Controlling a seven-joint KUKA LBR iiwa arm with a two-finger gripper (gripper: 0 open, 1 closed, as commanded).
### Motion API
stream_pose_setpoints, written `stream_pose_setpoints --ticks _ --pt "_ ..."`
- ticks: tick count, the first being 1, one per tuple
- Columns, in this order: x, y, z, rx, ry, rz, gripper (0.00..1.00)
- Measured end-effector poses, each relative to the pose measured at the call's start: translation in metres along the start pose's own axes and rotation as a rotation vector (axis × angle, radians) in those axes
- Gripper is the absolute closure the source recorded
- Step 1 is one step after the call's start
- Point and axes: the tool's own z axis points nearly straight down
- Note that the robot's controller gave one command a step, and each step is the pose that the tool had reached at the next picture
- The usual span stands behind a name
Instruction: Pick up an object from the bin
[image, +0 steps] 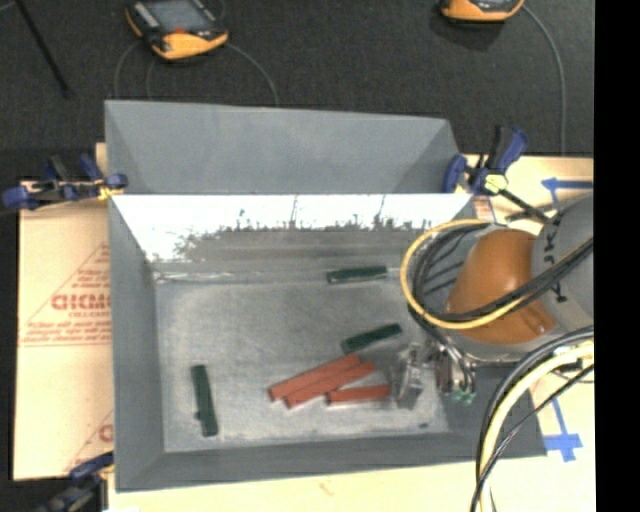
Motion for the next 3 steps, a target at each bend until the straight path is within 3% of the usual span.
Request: stream_pose_setpoints --ticks 1,2,3 --pt "-0.007 0.0 0.0 0.0 0.009 -0.033 1.0" --pt "-0.091 0.049 0.0 0.002 -0.002 -0.242 1.0" --pt "-0.09 0.049 0.002 0.002 0.001 -0.242 0.0"
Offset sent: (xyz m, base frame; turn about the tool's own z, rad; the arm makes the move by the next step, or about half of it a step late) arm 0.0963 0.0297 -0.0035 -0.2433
